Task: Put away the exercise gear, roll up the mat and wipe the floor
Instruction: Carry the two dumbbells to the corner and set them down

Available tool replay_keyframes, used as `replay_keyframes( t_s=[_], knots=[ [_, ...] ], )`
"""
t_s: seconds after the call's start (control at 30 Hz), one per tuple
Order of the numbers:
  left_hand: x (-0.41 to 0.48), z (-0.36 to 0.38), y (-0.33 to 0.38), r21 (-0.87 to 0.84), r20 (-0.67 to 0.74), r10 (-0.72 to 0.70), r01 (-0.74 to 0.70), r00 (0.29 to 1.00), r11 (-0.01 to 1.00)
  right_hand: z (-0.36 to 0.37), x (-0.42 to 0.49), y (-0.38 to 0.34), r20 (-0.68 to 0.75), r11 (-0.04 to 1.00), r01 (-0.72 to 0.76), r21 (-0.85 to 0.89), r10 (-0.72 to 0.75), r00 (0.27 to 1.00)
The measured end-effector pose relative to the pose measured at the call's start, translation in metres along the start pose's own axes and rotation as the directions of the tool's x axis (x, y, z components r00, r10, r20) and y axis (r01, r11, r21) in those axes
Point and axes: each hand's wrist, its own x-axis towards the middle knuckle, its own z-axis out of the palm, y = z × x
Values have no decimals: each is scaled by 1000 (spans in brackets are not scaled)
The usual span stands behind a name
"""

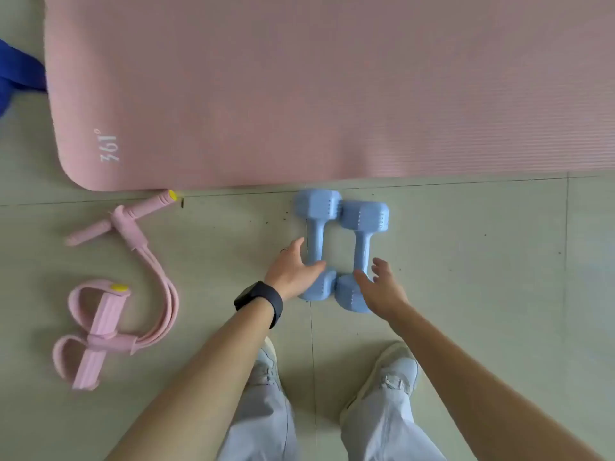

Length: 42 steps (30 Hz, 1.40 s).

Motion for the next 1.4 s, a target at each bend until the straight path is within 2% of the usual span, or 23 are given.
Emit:
replay_keyframes(
  t_s=[0.17, 0.33, 0.5, 0.67, 0.8, 0.93, 1.07, 1.27, 1.4],
  knots=[
    [58, 24, -1, -168, 14, -22, 24, 1000, 985, 18, 62, 1, -25, 995, -7, 104, 10, 1000],
    [78, 25, -3, -323, 11, -117, 114, 993, 939, 7, 64, 3, 69, 946, -108, 304, 92, 993],
    [43, 20, -4, -134, 114, -226, 240, 968, 962, -1, 13, 33, 86, 944, -113, 310, 91, 992],
    [-18, 27, -9, 118, 113, -242, 229, 964, 966, -18, -51, 61, 116, 901, -204, 383, 173, 978],
    [-39, 42, -16, -6, 119, -244, 246, 962, 969, -23, -70, 87, 108, 899, -207, 387, 179, 978],
    [-71, 55, -13, -99, 244, -186, 215, 952, 971, -31, -89, 108, 90, 884, -180, 432, 156, 984],
    [-128, 53, 30, -209, 267, -155, 214, 951, 954, -61, -152, 114, 88, 859, -118, 499, 85, 992],
    [-246, 42, 130, -213, 170, -109, 145, 979, 966, -128, -293, 115, -73, 842, 22, 539, 21, 997],
    [-353, 38, 210, -123, 152, -21, 40, 988, 992, -185, -408, 123, -181, 819, 113, 562, -12, 983]
  ],
)
